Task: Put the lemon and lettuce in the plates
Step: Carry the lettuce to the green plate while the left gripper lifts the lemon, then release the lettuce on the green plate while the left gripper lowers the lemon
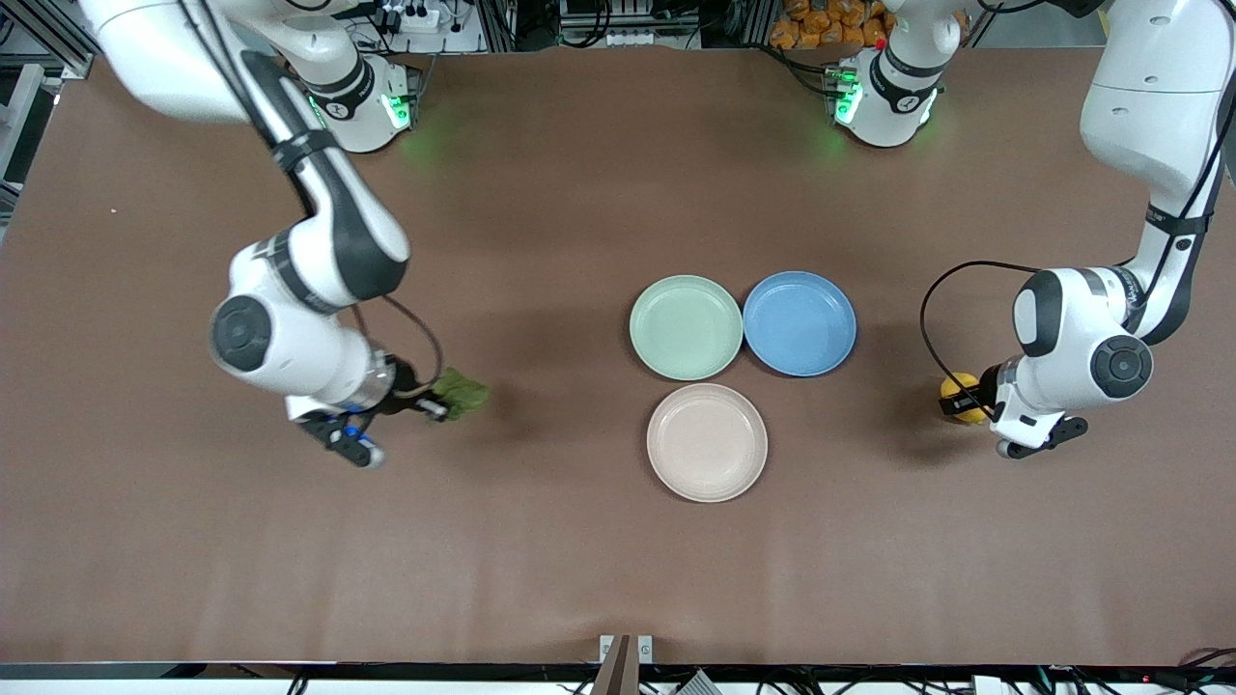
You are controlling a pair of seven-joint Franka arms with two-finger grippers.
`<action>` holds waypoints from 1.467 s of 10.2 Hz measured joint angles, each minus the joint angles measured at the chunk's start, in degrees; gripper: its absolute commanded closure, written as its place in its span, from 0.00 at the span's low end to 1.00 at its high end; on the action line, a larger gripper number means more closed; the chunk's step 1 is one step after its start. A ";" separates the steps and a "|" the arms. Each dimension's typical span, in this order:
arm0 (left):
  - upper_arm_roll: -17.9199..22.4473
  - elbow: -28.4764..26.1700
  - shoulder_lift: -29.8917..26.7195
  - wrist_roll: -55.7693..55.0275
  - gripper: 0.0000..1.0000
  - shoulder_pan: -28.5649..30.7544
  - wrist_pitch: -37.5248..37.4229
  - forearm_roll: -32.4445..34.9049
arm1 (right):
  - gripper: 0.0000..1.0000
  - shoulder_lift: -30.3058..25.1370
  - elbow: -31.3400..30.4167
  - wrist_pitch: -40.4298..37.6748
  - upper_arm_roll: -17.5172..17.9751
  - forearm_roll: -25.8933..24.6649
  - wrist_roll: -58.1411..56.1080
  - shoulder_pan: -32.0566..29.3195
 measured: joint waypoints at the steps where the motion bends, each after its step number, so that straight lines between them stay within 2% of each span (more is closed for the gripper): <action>1: -0.08 0.08 0.00 0.00 1.00 -0.01 0.16 0.00 | 1.00 0.14 0.21 2.50 0.15 1.14 4.00 3.07; 3: -1.01 1.22 -0.26 -0.05 1.00 -0.40 1.14 0.00 | 1.00 1.12 0.19 8.43 0.22 2.16 12.82 9.91; 6: -4.74 6.03 -1.82 -7.12 1.00 -2.73 1.06 -0.02 | 1.00 4.57 0.09 17.78 -0.21 2.14 24.85 20.72; 7: -5.72 6.99 -2.09 -9.23 1.00 -3.93 1.01 -0.02 | 1.00 5.80 0.09 19.52 -1.05 2.11 26.95 23.28; 9: -7.70 9.03 -2.13 -13.73 1.00 -6.33 1.01 -0.02 | 1.00 7.56 0.11 20.16 -5.09 2.03 28.75 29.03; 10: -8.97 9.80 -2.12 -15.54 1.00 -7.15 1.01 -0.02 | 0.33 8.28 0.11 20.19 -6.98 2.02 29.08 31.90; 11: -10.49 10.27 -2.09 -16.51 1.00 -7.76 1.01 -0.05 | 0.16 8.97 0.10 20.20 -8.09 1.89 29.33 34.19; 12: -11.56 10.42 -1.94 -16.80 1.00 -8.70 1.01 -0.20 | 0.00 9.38 0.10 20.20 -8.52 1.83 29.49 35.43; 15: -12.27 12.67 -0.07 -17.43 1.00 -14.31 1.11 -3.45 | 0.00 9.40 1.18 20.10 -9.44 1.03 29.49 35.55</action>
